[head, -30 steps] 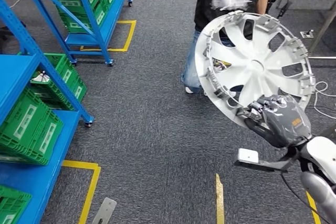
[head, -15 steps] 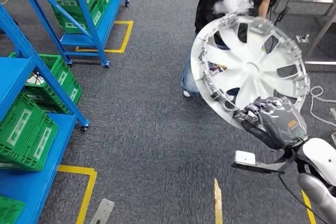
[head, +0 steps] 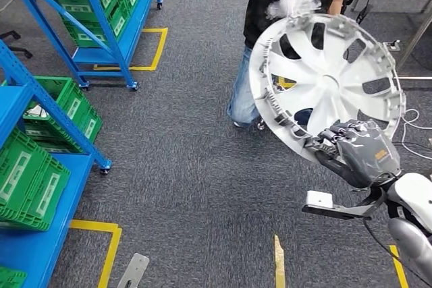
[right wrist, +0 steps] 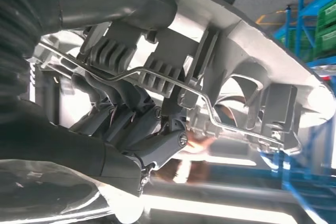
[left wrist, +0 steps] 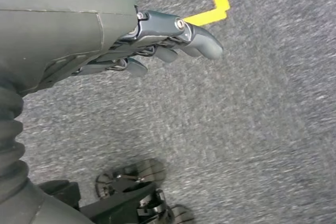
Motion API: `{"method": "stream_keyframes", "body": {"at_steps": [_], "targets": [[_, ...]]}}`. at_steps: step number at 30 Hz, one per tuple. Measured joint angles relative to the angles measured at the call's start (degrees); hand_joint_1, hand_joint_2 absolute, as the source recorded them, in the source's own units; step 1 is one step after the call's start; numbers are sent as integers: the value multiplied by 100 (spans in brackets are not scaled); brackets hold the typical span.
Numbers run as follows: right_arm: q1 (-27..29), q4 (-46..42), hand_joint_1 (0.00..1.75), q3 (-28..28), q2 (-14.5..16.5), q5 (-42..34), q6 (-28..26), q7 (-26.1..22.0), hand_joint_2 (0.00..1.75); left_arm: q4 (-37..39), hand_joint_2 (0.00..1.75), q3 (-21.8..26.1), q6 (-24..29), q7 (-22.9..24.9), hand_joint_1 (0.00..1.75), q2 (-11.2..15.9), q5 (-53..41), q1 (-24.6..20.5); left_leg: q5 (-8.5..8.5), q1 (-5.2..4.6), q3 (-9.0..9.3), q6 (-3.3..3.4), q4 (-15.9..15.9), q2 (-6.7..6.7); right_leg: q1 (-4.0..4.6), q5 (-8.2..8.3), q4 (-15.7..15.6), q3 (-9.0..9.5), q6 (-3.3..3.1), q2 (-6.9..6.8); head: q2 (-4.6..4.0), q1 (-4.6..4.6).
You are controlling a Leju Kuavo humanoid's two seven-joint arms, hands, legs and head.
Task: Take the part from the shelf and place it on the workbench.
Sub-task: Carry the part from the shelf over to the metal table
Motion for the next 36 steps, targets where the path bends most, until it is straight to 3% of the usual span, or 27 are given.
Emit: {"method": "stream_keyframes", "body": {"at_steps": [3, 4, 5, 6, 9, 10, 13, 15, 18, 19, 20, 21, 23, 25, 28, 30, 34, 35, 36], "targets": [[-4, 3, 175, -11, -8, -9, 0, 11, 175, 7, 175, 0, 1, 0, 0, 1, 7, 13, -354, 21, -663, -52, 1029, 1, 18, -122, -4, 137, -56, 3, 0, -8], [-3, 3, 175, -11, -8, -8, 0, 9, 175, 11, 175, 0, 1, 0, 0, 1, 8, 24, -448, 22, -824, -48, 1197, 0, 27, -169, -4, 196, -60, 12, 0, -9], [-3, 3, 175, -11, -8, -8, 0, 8, 175, 15, 175, 0, 1, 0, 0, 1, 8, 31, -434, 19, -895, -31, 1181, 0, 38, -220, -4, 265, -62, 22, 0, -9], [-3, 3, 175, -11, -8, -8, 0, 8, 175, 19, 175, 0, 1, 0, 0, 1, 8, 34, -287, 11, -883, 1, 985, -1, 49, -276, -5, 346, -61, 30, 0, -9], [-7, 6, 175, -7, -8, -9, 0, 8, 175, 27, 175, 0, 3, 1, 0, 9, 8, 38, 499, -66, -666, 142, -42, -17, 78, -452, -7, 551, -33, 44, 0, -7], [-9, 8, 175, -5, -8, -9, 0, 8, 175, 30, 175, 0, 4, 1, 0, 12, 8, 39, 641, -93, -624, 172, -257, -26, 81, -503, -22, 578, -10, 51, 0, -9], [-10, 9, 175, -10, -18, -8, -1, 2, 175, 33, 175, 0, 11, 1, 0, 13, 9, 31, 667, -106, -518, 217, -439, -35, 72, -551, -6, 638, 89, 62, 0, -14], [-9, 8, 175, -20, -37, -5, -3, 7, 175, 33, 175, 0, 44, 10, 0, 8, 21, 17, 643, -83, -404, 273, -475, -29, 68, -620, 286, 518, 146, 49, 0, -6], [24, 8, 175, -23, -56, 30, -8, 28, 175, 33, 175, 1, 152, 82, 0, -18, 50, 1, 559, -69, -323, 322, -481, -31, 46, -991, 1276, -129, 226, 38, 0, 0], [46, 8, 175, -23, -57, 45, -10, 35, 175, 33, 175, 2, 179, 108, 0, -26, 52, 4, 523, -68, -297, 320, -479, -33, 31, -1069, 1478, -323, 248, 37, 0, -2], [64, 8, 175, -25, -58, 56, -13, 44, 175, 33, 175, 2, 197, 129, 0, -33, 52, 8, 484, -64, -262, 312, -476, -36, 16, -1032, 1504, -431, 264, 36, 0, -2], [77, 8, 175, -27, -59, 65, -15, 56, 175, 33, 175, 2, 210, 148, 0, -39, 52, 12, 443, -59, -216, 299, -472, -40, 1, -856, 1333, -440, 284, 33, 0, -1], [90, 9, 175, -36, -63, 74, -17, 74, 175, 33, 175, 2, 224, 179, 0, -49, 51, 11, 354, -47, -113, 253, -464, -46, -25, -316, 636, -245, 317, 27, 0, 0], [96, 9, 175, -44, -68, 84, -23, 77, 175, 33, 175, 2, 230, 192, 0, -53, 51, 1, 293, -51, -79, 201, -438, -48, -10, -78, 112, -71, 262, 18, 0, 0], [117, 8, 175, -57, -73, 113, -40, 76, 175, 33, 175, 2, 237, 202, 0, -53, 50, 0, 245, -59, -103, 139, -388, -48, 13, -45, 26, 2, 107, 13, 0, -6], [123, 7, 175, -68, -79, 134, -48, 80, 175, 33, 175, 2, 243, 207, 0, -55, 50, -3, 138, -47, -185, 76, -182, -44, -2, -54, 10, 54, 59, 4, 0, -14], [138, 5, 175, -78, -85, 163, -61, 82, 175, 33, 175, 2, 255, 208, 0, -55, 50, 6, -372, 3, -841, -23, 1086, -35, 8, -108, 2, 120, -17, -10, 0, -26], [144, 4, 175, -78, -85, 170, -65, 80, 175, 33, 175, 2, 259, 210, 0, -56, 50, 13, -371, 9, -930, -22, 1206, -35, 15, -121, 3, 134, -24, -7, 0, -27], [150, 3, 175, -78, -85, 175, -71, 80, 175, 33, 175, 2, 266, 213, 0, -56, 51, 15, -254, 11, -917, -8, 1107, -35, 22, -135, 3, 153, -27, -2, 0, -28]]}}
